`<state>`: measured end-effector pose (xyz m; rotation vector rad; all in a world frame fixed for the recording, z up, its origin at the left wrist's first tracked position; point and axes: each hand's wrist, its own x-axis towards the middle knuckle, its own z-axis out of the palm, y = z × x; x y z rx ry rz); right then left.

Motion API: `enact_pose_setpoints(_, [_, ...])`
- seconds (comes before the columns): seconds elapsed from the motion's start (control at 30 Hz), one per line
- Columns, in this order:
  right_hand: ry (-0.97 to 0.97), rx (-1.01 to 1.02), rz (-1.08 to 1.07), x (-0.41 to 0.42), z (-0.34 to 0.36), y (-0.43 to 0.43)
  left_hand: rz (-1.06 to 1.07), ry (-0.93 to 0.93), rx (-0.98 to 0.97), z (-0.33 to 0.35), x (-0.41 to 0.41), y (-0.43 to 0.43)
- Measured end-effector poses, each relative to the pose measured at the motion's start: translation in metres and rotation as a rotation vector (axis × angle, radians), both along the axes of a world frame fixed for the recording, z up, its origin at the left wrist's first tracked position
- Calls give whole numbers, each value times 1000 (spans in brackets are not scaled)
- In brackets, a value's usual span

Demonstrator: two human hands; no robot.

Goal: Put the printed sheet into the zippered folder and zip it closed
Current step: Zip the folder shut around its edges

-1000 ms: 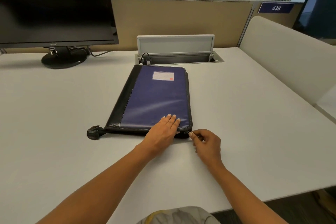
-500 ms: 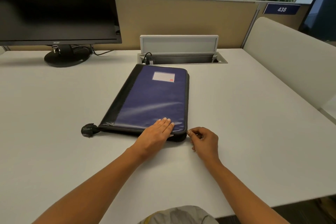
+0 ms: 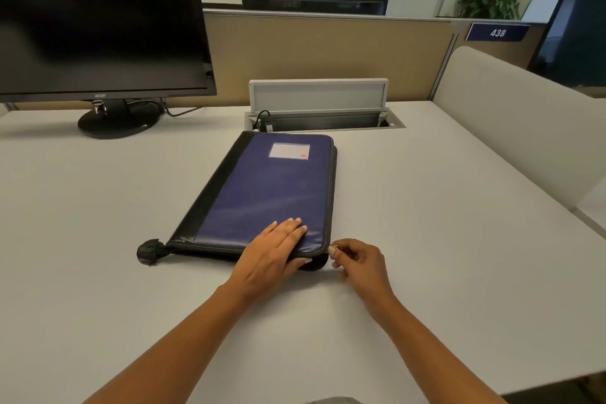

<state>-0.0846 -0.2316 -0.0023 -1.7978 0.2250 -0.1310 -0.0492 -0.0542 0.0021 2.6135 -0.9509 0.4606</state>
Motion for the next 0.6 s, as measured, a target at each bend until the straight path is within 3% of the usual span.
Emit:
enact_pose_setpoints(0.13, [-104,101,-9,6,34,8,32,-38,-94,16,3,-2])
enact_pose_setpoints(0.23, [-263,32,6,14,66,21,98,-117,-271,32,9,-4])
enact_pose_setpoints(0.5, [-855,-618,27,22,129,73,205,-139,-999,73,13,1])
enact_pose_setpoints(0.6, [-1072,-770,-3,21,136,92,286,-124,-1202,86,14,2])
